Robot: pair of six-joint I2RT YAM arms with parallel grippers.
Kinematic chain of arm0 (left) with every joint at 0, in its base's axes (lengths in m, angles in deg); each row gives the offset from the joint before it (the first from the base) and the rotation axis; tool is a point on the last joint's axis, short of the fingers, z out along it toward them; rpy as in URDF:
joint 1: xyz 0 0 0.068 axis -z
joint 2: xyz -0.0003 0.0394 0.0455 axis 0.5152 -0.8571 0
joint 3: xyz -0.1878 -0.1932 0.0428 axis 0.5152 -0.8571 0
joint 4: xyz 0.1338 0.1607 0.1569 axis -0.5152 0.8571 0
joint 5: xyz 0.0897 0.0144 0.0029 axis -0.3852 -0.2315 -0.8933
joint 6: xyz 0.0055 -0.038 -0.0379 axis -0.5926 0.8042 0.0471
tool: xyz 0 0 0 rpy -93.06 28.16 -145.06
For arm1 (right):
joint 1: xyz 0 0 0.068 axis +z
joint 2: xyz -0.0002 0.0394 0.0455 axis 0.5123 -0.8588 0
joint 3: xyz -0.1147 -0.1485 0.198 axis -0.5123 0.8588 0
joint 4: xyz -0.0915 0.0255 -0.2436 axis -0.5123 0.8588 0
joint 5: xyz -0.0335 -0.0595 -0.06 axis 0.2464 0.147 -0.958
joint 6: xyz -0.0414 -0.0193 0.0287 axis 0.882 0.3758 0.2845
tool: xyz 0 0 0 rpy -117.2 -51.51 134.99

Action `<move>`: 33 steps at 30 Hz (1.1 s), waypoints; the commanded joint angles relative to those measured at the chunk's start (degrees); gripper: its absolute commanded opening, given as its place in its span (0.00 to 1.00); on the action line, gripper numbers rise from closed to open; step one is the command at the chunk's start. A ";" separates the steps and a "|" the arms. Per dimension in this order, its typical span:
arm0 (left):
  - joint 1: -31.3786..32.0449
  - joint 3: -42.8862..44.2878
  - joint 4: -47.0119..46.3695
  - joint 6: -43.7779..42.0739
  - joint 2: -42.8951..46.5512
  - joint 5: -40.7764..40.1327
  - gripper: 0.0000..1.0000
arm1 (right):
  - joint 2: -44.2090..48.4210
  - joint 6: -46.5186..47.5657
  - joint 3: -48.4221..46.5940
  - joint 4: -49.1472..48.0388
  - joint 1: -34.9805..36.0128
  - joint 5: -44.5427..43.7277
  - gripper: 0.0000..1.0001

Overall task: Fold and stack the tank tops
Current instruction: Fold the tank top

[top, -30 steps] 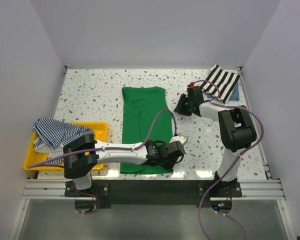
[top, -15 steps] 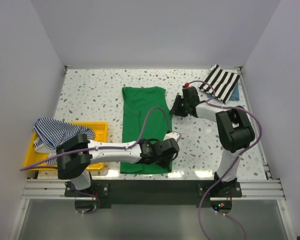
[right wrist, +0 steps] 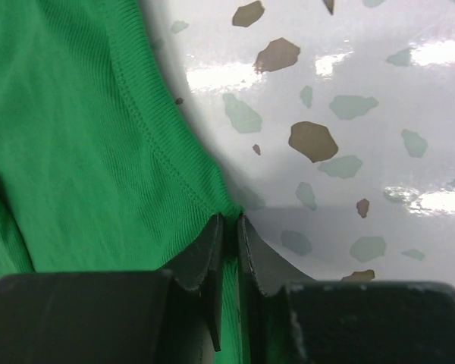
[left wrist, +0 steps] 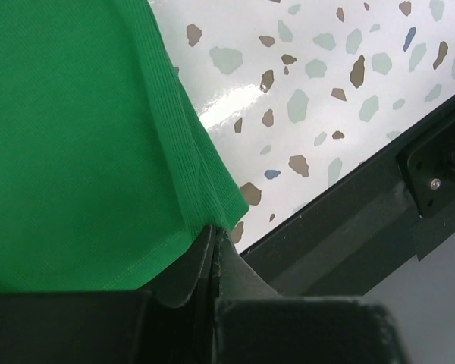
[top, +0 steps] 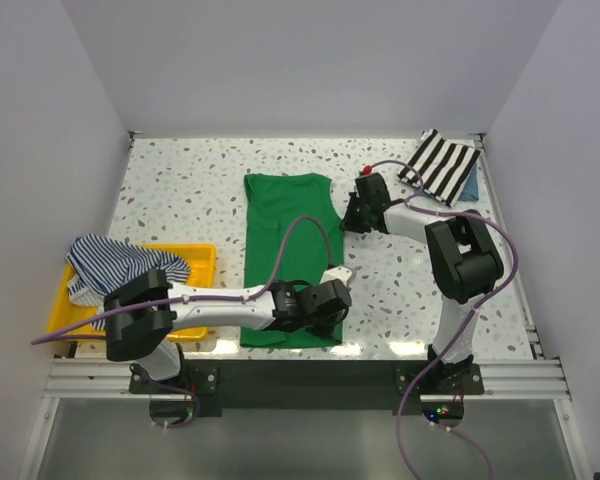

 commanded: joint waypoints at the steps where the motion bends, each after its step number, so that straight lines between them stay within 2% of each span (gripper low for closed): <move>1: -0.28 -2.77 -3.74 2.30 5.39 -2.03 0.00 | 2.41 0.26 -2.49 4.05 -0.14 -4.88 0.06; 6: -0.28 -8.05 -7.17 5.64 10.23 -4.31 0.00 | 2.59 2.11 -6.44 7.92 0.92 -5.93 0.04; 12: -0.28 -11.56 -7.96 8.28 12.96 -6.34 0.00 | 1.01 3.87 -13.12 13.27 5.91 -10.76 0.04; 29: -0.20 -19.91 -2.26 13.73 21.93 -8.19 0.00 | -11.82 4.84 -30.78 21.72 16.03 -17.18 0.02; 33: -0.20 -21.23 -0.93 14.43 24.30 -7.83 0.00 | -13.40 4.93 -32.11 21.99 17.61 -17.80 0.02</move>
